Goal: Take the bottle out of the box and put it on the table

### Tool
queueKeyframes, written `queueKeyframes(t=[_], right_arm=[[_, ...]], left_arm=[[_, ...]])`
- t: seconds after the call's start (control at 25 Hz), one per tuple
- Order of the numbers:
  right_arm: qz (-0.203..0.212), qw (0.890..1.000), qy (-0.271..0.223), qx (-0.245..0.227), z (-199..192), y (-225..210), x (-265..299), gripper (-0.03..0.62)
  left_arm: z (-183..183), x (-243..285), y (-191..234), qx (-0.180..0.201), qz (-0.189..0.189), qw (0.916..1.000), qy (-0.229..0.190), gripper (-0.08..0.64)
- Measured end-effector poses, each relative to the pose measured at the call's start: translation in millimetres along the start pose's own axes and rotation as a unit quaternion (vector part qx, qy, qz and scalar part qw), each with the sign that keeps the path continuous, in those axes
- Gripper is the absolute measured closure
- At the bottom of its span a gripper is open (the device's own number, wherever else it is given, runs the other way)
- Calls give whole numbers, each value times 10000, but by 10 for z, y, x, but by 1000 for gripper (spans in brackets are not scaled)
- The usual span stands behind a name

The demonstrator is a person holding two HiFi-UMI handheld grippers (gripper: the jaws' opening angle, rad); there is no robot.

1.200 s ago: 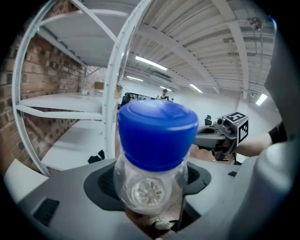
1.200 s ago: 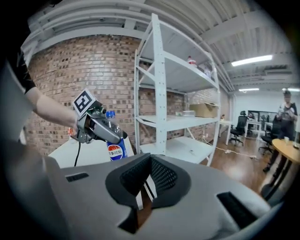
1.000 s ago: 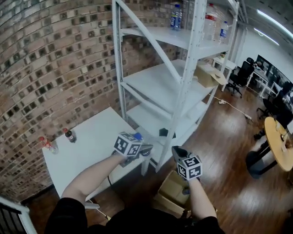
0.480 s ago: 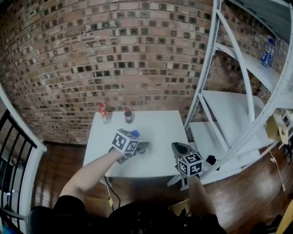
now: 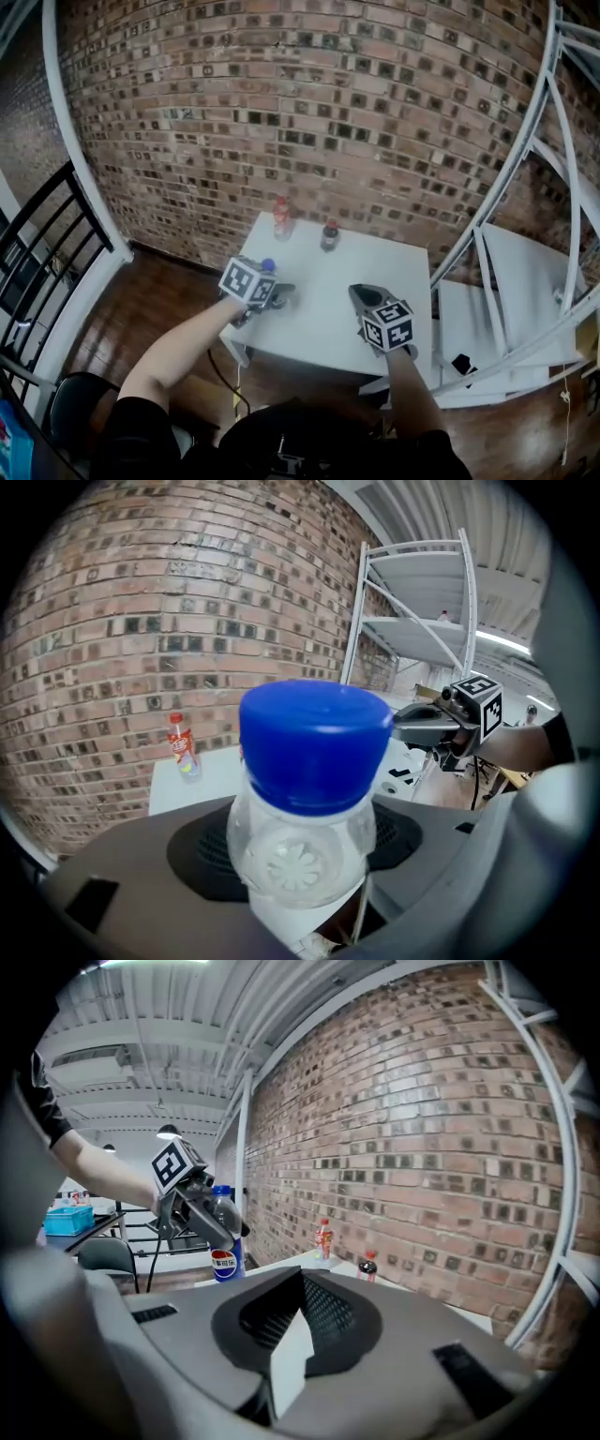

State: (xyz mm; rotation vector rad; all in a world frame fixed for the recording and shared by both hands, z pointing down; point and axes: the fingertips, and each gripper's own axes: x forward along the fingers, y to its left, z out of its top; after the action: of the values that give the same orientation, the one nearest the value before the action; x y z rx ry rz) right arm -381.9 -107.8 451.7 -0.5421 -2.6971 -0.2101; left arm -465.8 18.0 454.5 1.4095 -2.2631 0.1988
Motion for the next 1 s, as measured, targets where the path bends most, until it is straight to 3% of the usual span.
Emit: queueKeyframes(t=[0.12,0.36,0.64,1.0], right_arm=[[126,9999,38,-43,110,154,225,589],[-118,9995,-174,227,305,156,495,589],[-482,9963,-247,670,190,-269,660,589],[-267,9921,-314,1186,42,-700,999,589]], left_arm=[[-10,-116,268,36,59,10000,-4,244],[0,-136,702,79,106,9999,0,242],[-128,266,1077,108,199,9994,243,242],[-267,835,1509,241,575,9970,462,242]])
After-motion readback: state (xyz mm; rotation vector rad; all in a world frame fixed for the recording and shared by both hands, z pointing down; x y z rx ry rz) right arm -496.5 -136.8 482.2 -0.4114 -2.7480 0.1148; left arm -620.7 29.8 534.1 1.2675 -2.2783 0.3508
